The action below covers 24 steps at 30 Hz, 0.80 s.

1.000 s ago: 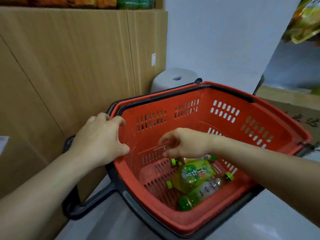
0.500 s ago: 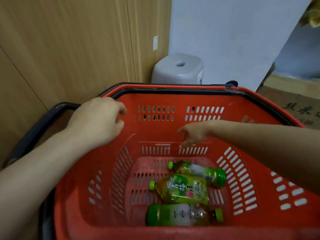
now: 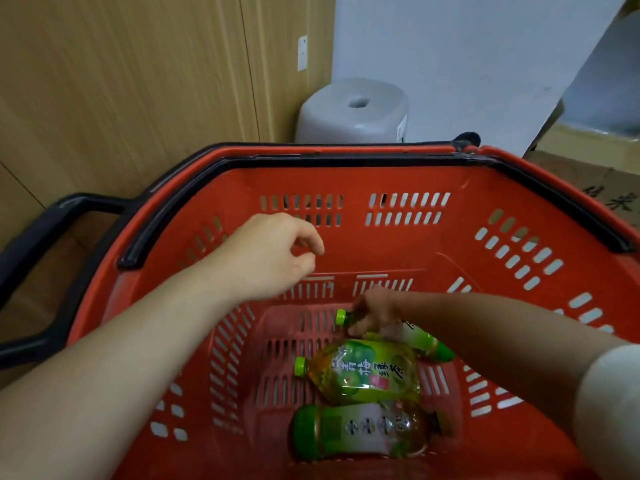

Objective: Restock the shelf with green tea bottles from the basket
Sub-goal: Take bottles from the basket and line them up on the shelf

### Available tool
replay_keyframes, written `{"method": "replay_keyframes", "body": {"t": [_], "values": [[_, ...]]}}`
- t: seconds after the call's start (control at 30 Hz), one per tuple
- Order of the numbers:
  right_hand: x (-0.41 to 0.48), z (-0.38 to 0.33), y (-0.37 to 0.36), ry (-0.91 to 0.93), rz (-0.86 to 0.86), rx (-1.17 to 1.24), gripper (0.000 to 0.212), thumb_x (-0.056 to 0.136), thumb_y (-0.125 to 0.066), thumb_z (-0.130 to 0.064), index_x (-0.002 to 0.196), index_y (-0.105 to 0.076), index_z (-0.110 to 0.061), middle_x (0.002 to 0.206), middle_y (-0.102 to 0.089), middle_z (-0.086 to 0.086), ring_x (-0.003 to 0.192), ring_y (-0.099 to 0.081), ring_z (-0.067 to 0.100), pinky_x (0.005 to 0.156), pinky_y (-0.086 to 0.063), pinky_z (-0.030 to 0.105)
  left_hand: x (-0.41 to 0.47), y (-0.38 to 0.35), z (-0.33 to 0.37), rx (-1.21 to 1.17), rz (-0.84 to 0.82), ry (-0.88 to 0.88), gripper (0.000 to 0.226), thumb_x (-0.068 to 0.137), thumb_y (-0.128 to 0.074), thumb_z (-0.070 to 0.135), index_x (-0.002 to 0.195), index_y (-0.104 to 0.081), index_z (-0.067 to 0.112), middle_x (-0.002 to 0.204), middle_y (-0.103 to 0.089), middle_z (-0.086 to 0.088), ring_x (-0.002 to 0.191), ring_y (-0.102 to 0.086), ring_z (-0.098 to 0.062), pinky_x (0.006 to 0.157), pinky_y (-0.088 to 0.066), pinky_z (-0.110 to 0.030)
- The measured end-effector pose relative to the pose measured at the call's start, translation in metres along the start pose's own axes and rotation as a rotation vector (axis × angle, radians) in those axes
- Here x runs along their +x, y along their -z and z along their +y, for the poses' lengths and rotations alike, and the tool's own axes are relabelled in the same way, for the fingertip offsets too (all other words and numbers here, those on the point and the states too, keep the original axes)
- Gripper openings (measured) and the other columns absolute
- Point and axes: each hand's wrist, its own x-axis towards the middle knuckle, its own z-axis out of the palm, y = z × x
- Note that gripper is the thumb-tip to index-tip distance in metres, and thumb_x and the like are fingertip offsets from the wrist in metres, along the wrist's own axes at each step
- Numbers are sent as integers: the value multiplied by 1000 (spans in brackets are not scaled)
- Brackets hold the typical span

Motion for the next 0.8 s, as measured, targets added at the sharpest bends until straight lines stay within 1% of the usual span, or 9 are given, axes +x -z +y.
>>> {"method": "replay_keyframes", "body": {"t": [0.07, 0.17, 0.3, 0.37, 0.43, 0.53, 0.63, 0.7, 0.8], "values": [[-16, -10, 20, 90, 9, -10, 40, 83, -70, -38, 115, -65, -15, 108, -70, -1, 91, -62, 11, 82, -44, 23, -1, 1, 1, 26, -62, 24, 17, 85, -61, 25, 97, -72, 29, 97, -66, 12, 102, -61, -9, 81, -37, -17], [-53, -29, 59, 261, 32, 99, 39, 87, -65, -34, 122, -62, -18, 109, -70, -4, 96, -66, 14, 88, -50, 29, 0, -1, 1, 49, -177, 61, 28, 86, -63, 38, 112, -67, 28, 114, -67, 8, 109, -60, -12, 89, -42, -22], [-101, -58, 104, 514, 223, 501, 36, 87, -65, -29, 122, -63, -23, 116, -69, -3, 104, -66, 12, 93, -49, 28, 5, -7, -4, -83, -288, 190, 92, 72, -68, 60, 145, -32, 17, 140, -51, -6, 124, -52, -19, 101, -42, -29], [-121, -71, 112, 643, 255, 774, 31, 85, -67, -32, 116, -65, -26, 102, -70, -2, 85, -64, 16, 82, -46, 33, 4, -8, -5, -264, -271, 211, 109, 64, -73, 63, 148, -21, 18, 144, -46, -6, 128, -48, -18, 105, -40, -32], [-136, -86, 112, 722, 220, 972, 34, 78, -72, -38, 110, -64, -31, 89, -64, -3, 67, -48, 14, 70, -39, 31, 3, -8, -1, -514, -170, 175, 107, 57, -81, 58, 141, -28, 19, 135, -55, -1, 118, -55, -10, 102, -44, -33], [-148, -97, 111, 754, 176, 1118, 44, 68, -67, -48, 109, -60, -34, 98, -64, -5, 70, -61, 12, 76, -46, 31, 1, -2, 4, -756, 46, 145, 70, 58, -89, 28, 116, -49, 18, 106, -70, 0, 92, -67, -9, 88, -54, -35], [-144, -80, 104, 621, 52, 1028, 58, 58, -65, -67, 109, -59, -41, 106, -69, -7, 91, -69, 13, 82, -52, 34, -3, 6, 4, -648, 120, 180, 60, 58, -89, 21, 106, -53, 20, 94, -70, 3, 82, -67, -11, 83, -55, -36], [-135, -55, 79, 391, -66, 771, 72, 49, -68, -79, 110, -59, -41, 111, -69, -3, 105, -65, 19, 90, -48, 41, -7, 9, 5, -574, 129, 205, 62, 61, -88, 18, 111, -52, 19, 96, -69, 3, 83, -66, -13, 84, -54, -36], [-120, -31, 28, 104, -296, 308, 69, 57, -65, -78, 112, -59, -36, 114, -65, 1, 113, -62, 28, 97, -45, 47, -9, 13, 6, -521, 140, 229, 64, 61, -87, 19, 115, -52, 19, 100, -68, 1, 87, -66, -14, 83, -53, -33]]}}
